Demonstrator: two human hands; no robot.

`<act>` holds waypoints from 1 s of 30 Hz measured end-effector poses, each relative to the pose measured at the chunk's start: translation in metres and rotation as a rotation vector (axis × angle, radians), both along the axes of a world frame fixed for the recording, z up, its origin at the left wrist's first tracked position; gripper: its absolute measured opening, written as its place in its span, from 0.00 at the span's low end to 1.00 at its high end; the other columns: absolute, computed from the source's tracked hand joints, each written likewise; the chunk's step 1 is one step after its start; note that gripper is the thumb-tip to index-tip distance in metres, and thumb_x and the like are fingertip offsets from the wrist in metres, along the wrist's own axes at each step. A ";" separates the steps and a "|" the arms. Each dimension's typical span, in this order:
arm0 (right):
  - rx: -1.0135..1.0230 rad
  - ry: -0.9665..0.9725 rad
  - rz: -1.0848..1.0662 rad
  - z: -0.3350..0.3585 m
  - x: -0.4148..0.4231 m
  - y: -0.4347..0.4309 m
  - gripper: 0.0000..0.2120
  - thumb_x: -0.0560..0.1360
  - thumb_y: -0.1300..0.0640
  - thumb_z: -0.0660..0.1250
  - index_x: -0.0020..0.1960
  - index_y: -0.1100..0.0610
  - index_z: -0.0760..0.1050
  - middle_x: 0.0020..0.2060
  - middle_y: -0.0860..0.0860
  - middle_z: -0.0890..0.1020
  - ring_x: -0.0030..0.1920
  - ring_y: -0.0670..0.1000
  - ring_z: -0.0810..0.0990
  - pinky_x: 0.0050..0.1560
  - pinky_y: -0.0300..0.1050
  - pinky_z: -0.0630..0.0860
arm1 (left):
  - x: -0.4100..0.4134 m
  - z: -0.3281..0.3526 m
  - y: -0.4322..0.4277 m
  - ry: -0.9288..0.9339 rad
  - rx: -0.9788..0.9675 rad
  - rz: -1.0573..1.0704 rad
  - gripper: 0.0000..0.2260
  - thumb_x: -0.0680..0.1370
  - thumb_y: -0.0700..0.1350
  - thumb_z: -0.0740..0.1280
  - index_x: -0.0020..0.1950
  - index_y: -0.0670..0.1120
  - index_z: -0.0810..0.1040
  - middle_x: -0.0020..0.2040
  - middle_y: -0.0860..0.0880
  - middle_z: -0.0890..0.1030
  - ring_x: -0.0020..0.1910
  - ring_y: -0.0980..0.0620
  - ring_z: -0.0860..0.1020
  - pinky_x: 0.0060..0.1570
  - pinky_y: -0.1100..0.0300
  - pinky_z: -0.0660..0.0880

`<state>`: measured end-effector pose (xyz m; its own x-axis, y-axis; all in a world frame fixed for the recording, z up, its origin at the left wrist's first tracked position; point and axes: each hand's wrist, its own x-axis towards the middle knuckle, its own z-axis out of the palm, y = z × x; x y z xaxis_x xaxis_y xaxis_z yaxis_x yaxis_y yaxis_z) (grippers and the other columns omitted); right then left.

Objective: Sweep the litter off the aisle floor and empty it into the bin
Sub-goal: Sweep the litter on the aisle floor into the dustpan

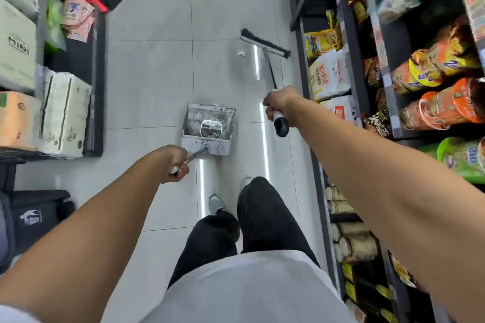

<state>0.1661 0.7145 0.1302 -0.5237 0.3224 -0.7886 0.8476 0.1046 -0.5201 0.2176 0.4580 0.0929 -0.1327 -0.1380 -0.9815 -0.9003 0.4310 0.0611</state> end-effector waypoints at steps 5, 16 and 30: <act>0.011 0.015 -0.026 -0.028 -0.069 0.019 0.11 0.75 0.66 0.60 0.58 0.64 0.69 0.29 0.56 0.73 0.23 0.50 0.70 0.39 0.45 0.72 | -0.037 -0.016 0.013 -0.022 -0.087 -0.008 0.11 0.79 0.42 0.52 0.39 0.40 0.67 0.32 0.46 0.68 0.11 0.56 0.61 0.16 0.75 0.60; -0.055 -0.149 -0.007 -0.099 -0.153 0.042 0.06 0.78 0.66 0.54 0.44 0.60 0.67 0.36 0.54 0.68 0.33 0.51 0.69 0.27 0.36 0.74 | -0.081 -0.056 0.041 -0.074 -0.114 0.114 0.11 0.80 0.43 0.57 0.38 0.42 0.66 0.35 0.46 0.66 0.29 0.53 0.61 0.18 0.75 0.58; -0.025 -0.198 0.179 -0.118 0.047 -0.022 0.05 0.77 0.61 0.56 0.43 0.58 0.63 0.33 0.53 0.65 0.28 0.49 0.60 0.24 0.34 0.57 | 0.034 -0.080 -0.009 -0.144 -0.148 0.083 0.09 0.78 0.38 0.51 0.52 0.39 0.69 0.37 0.44 0.72 0.12 0.55 0.62 0.17 0.74 0.59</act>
